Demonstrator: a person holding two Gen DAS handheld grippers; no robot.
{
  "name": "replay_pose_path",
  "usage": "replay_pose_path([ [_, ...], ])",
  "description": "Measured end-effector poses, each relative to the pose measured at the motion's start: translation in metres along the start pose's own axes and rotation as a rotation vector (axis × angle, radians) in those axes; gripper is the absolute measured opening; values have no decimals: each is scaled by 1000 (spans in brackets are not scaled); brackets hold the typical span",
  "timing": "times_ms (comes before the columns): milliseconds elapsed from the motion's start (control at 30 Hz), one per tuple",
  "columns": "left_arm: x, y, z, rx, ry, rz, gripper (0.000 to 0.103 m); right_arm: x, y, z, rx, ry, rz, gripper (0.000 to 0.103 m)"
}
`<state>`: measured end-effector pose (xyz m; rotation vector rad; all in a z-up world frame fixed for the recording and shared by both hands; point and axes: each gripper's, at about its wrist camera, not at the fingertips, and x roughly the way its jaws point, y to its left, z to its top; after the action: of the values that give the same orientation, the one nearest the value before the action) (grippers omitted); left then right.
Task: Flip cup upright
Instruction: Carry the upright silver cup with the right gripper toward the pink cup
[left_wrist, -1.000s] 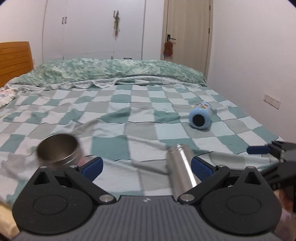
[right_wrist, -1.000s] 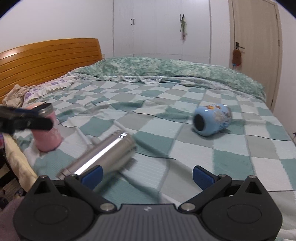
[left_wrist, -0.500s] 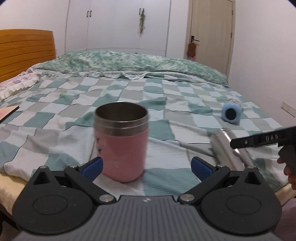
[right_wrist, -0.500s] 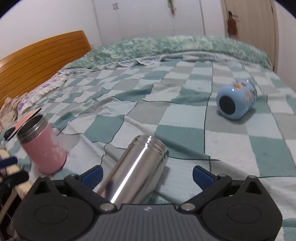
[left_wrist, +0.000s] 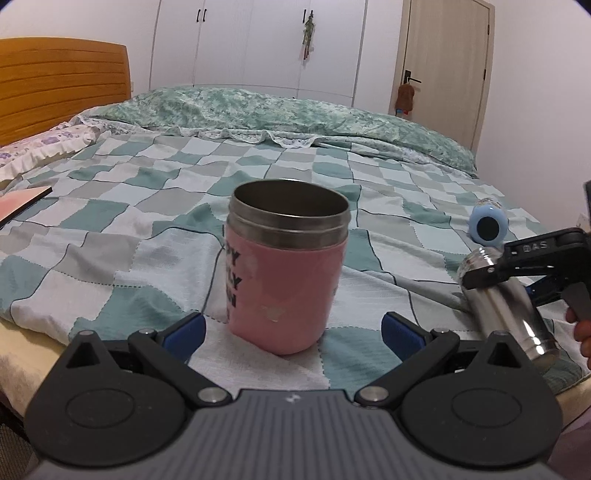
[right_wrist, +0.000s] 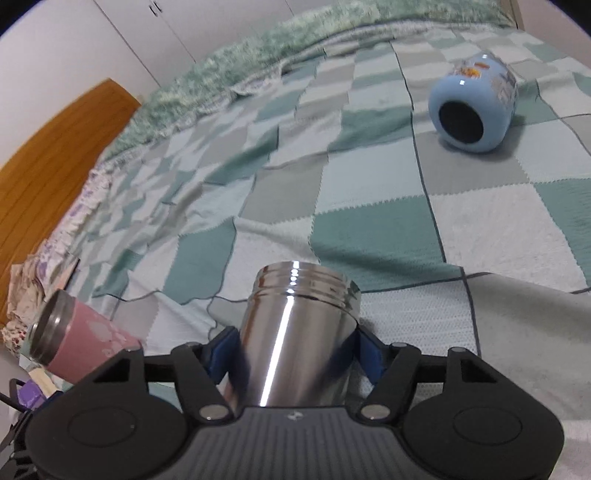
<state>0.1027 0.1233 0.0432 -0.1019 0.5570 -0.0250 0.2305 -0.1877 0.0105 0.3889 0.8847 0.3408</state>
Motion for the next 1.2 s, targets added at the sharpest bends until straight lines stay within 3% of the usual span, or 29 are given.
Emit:
replay_pose_path([
  [467, -17, 13, 0, -41, -41, 22, 103, -79, 49, -40, -356, -369, 88, 63],
  [600, -25, 19, 0, -48, -61, 40, 103, -81, 79, -45, -458, -440, 106, 62],
  [867, -40, 36, 2, -71, -107, 80, 103, -51, 149, -54, -697, -597, 56, 62],
  [967, -44, 41, 2, -73, -121, 103, 103, -36, 158, -56, -723, -603, 47, 62],
  [1100, -46, 47, 0, -74, -131, 123, 103, -10, 153, -64, -725, -532, 33, 62],
  [1200, -46, 51, -2, -76, -130, 130, 103, -6, 151, -70, -728, -554, 37, 62],
])
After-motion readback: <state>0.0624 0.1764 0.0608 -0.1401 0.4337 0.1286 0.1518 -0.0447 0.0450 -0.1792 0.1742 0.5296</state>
